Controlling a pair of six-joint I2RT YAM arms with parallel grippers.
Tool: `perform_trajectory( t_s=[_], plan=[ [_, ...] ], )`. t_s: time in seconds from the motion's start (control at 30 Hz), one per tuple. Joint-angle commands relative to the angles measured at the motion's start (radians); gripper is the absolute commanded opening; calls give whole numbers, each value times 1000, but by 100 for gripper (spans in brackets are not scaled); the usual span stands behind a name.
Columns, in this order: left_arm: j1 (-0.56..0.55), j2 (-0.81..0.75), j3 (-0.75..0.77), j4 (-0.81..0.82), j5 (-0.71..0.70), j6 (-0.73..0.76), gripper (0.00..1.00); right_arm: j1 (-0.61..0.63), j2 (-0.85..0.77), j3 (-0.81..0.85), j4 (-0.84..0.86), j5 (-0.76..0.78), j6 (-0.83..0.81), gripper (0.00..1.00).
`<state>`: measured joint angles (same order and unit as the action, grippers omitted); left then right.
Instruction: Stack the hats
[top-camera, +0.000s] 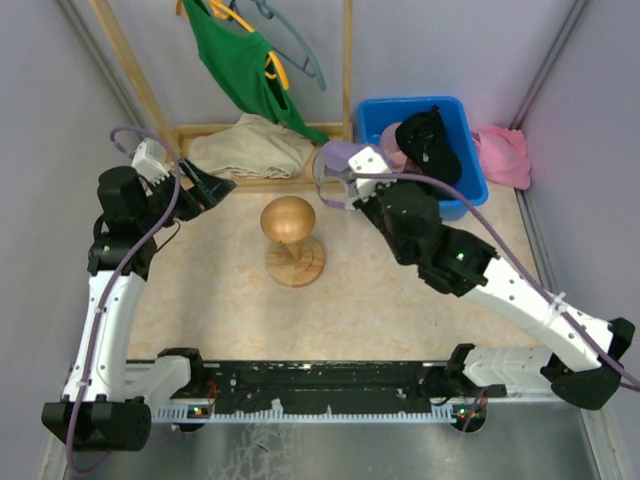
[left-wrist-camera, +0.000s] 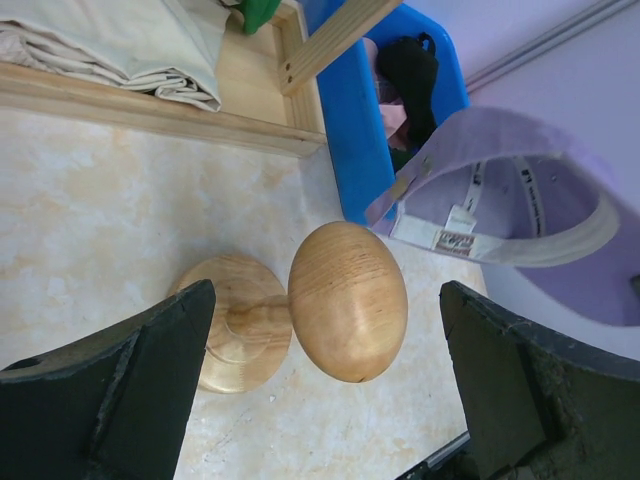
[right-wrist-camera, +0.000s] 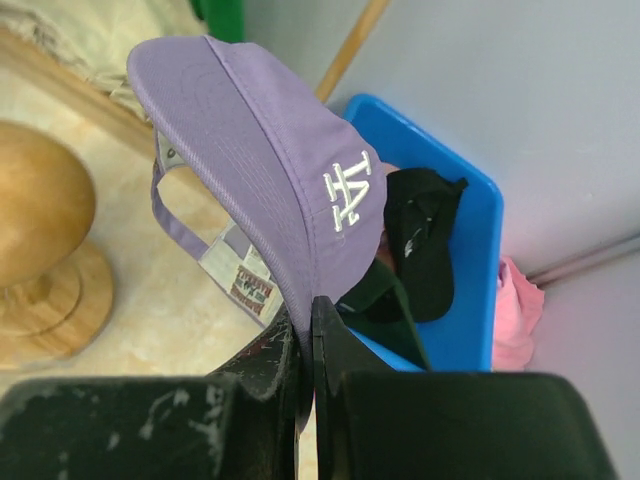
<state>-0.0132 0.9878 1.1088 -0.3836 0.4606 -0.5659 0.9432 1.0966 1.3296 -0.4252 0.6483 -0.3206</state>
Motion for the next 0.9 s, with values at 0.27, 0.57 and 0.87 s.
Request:
perform_trajectory(
  t_s=[0.27, 0.57, 0.87],
  plan=[
    [35, -28, -9, -23, 22, -27, 99, 244, 147, -68, 370, 229, -220, 0],
    [35, -38, -31, -14, 19, -28, 99, 419, 233, -45, 351, 238, -266, 0],
    [35, -44, -78, 26, 33, -51, 99, 613, 223, -155, 306, 342, -292, 0]
  ],
)
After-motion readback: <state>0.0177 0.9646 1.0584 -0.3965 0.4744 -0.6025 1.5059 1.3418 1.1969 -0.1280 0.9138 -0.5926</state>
